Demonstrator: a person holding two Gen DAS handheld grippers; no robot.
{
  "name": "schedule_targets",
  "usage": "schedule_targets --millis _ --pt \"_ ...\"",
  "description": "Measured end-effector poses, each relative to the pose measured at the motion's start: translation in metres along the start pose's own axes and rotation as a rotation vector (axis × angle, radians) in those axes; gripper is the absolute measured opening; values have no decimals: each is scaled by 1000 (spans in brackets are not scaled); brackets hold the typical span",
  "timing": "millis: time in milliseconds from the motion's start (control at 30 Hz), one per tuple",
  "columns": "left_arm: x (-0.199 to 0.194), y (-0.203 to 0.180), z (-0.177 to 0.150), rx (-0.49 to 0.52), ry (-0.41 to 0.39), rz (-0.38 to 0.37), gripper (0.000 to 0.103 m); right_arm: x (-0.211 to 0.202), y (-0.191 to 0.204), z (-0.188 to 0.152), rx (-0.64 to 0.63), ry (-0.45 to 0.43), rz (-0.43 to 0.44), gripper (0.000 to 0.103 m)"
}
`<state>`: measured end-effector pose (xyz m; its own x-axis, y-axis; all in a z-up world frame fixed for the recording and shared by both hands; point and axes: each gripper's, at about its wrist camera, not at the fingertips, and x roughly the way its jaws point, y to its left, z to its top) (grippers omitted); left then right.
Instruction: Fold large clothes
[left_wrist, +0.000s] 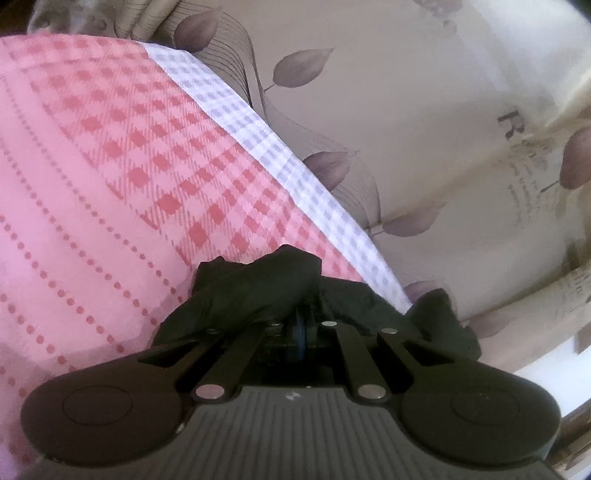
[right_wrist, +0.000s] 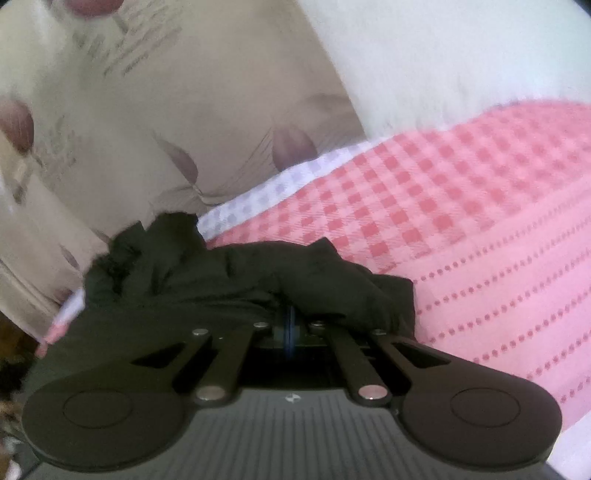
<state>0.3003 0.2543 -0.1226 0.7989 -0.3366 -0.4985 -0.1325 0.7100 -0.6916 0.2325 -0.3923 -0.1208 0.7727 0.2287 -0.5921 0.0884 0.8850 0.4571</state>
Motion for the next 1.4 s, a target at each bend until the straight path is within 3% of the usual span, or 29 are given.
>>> schedule_targets --millis 267,333,400,433,467,533,567,600,667,733,867,967,1033,1167,1400 --pt "-11 25 11 -200 -32 -65 12 -6 12 -7 -74 -42 -55 0" --pt "-17 32 19 -247 -49 -35 11 -6 14 -8 -82 -44 -61 0" --pt "-28 27 34 -177 -64 74 9 -7 15 -8 -88 -49 -68 0" --pt "-32 25 41 -145 -56 104 17 -7 16 -9 -95 -53 -75 0" --pt "-35 28 48 -127 -29 114 37 -8 18 -10 -103 -56 -82 0" --pt "-46 32 61 -74 17 7 48 -8 20 -10 -115 -61 -92 0" --pt "-51 30 64 -29 36 -29 61 -8 20 -10 -118 -64 -94 0" --pt "-55 27 67 31 62 -62 82 -8 20 -11 -120 -66 -96 0" --pt "-57 20 65 140 125 -96 98 -8 21 -10 -122 -67 -98 0" --pt "-56 19 63 205 186 -123 98 -9 22 -11 -130 -71 -101 0" --pt "-43 29 51 198 319 -242 94 -10 24 -11 -140 -80 -104 1" --pt "-33 28 47 285 339 -274 90 -10 24 -11 -138 -81 -103 1" --pt "-28 33 49 269 346 -306 88 -10 24 -12 -141 -81 -105 1" --pt "-17 33 55 334 404 -327 55 -11 25 -12 -141 -82 -106 1" --pt "0 39 49 245 436 -457 47 -13 29 -14 -166 -94 -131 1"
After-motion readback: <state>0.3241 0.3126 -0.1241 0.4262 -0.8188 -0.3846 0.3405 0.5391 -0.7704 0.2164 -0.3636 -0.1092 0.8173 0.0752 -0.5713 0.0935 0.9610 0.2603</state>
